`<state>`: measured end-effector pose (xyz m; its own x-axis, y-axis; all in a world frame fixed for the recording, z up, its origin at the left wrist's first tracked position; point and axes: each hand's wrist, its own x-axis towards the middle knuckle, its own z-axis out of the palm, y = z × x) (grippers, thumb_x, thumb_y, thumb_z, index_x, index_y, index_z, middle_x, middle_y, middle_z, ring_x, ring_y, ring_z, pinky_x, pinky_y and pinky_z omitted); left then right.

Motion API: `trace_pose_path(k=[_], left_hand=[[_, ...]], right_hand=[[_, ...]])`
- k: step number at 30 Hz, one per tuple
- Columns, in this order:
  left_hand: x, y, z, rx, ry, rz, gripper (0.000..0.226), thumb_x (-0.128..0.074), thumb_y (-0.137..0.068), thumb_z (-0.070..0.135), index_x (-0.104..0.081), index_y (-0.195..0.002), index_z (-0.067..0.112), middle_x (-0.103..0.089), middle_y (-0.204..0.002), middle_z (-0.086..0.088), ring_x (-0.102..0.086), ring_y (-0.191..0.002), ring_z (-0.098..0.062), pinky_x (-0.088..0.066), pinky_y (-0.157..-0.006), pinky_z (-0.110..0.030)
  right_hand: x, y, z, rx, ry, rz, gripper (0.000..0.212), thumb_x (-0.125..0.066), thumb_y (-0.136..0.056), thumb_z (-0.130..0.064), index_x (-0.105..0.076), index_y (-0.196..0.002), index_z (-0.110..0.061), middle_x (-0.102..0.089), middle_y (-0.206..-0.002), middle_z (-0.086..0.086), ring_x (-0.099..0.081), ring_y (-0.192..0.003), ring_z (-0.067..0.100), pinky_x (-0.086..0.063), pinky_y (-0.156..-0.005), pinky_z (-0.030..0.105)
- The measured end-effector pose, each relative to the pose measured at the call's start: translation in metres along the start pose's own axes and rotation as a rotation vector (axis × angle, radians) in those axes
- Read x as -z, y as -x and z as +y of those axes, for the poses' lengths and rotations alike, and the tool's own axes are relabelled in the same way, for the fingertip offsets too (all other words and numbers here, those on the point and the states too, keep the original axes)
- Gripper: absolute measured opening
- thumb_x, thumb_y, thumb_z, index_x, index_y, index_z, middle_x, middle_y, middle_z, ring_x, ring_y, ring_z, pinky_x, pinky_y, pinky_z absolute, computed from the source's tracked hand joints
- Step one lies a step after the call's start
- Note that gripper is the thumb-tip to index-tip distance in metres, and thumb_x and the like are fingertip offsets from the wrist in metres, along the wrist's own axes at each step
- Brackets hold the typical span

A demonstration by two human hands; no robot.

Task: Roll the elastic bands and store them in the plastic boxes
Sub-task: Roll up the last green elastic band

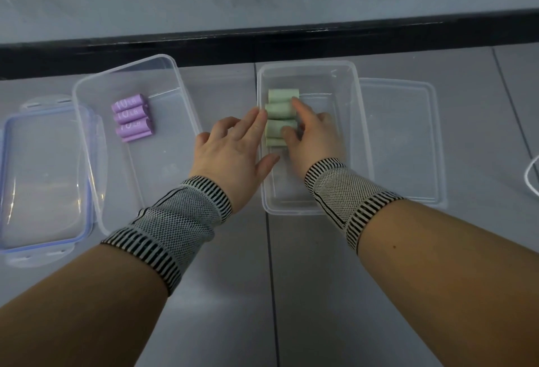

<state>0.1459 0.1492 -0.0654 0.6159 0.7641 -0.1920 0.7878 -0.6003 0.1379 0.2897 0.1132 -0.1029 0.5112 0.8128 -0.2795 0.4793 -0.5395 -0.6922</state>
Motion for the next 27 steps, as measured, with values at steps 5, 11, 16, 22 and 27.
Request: trace_pose_path(k=[5,11,16,22,27], left_hand=[[-0.001,-0.001,0.000,-0.001,-0.004,-0.006,0.070,-0.026,-0.092,0.058,-0.001,-0.150,0.027,-0.008,-0.157,0.014,-0.019,-0.136,-0.017,-0.023,-0.106,-0.041],[0.000,0.000,0.001,0.000,-0.002,-0.012,0.071,-0.026,-0.091,0.058,-0.001,-0.150,0.027,-0.008,-0.157,0.013,-0.019,-0.136,-0.018,-0.024,-0.106,-0.041],[0.001,-0.001,0.001,0.005,-0.008,-0.026,0.070,-0.025,-0.092,0.059,-0.001,-0.150,0.027,-0.007,-0.157,0.013,-0.019,-0.137,-0.018,-0.023,-0.106,-0.041],[0.003,-0.001,0.002,0.009,0.000,-0.020,0.071,-0.028,-0.091,0.058,-0.004,-0.150,0.027,-0.009,-0.157,0.012,-0.018,-0.137,-0.019,-0.023,-0.106,-0.042],[0.008,0.003,0.003,0.032,0.039,-0.004,0.068,-0.032,-0.091,0.057,-0.007,-0.149,0.031,-0.013,-0.157,0.006,-0.018,-0.138,-0.022,-0.023,-0.107,-0.045]], right_hand=[[-0.002,-0.002,0.002,0.004,0.074,-0.013,0.048,-0.053,-0.094,-0.032,-0.037,-0.139,-0.036,-0.045,-0.119,0.004,-0.053,-0.095,0.017,-0.042,-0.080,0.027],[-0.003,-0.004,0.004,0.000,0.009,-0.015,0.050,-0.056,-0.092,-0.031,-0.036,-0.138,-0.035,-0.049,-0.118,0.004,-0.057,-0.098,0.020,-0.048,-0.085,0.032],[-0.003,-0.005,0.005,0.020,-0.058,-0.031,0.054,-0.056,-0.091,-0.033,-0.034,-0.140,-0.034,-0.051,-0.121,0.004,-0.056,-0.101,0.017,-0.047,-0.087,0.029],[0.007,-0.002,0.006,0.026,-0.049,-0.027,0.061,-0.060,-0.089,-0.030,-0.032,-0.143,-0.035,-0.052,-0.121,0.005,-0.055,-0.104,0.019,-0.046,-0.090,0.029],[0.022,0.009,-0.003,0.077,-0.017,-0.034,0.062,-0.060,-0.090,-0.031,-0.030,-0.144,-0.036,-0.050,-0.118,0.005,-0.055,-0.101,0.018,-0.046,-0.093,0.032]])
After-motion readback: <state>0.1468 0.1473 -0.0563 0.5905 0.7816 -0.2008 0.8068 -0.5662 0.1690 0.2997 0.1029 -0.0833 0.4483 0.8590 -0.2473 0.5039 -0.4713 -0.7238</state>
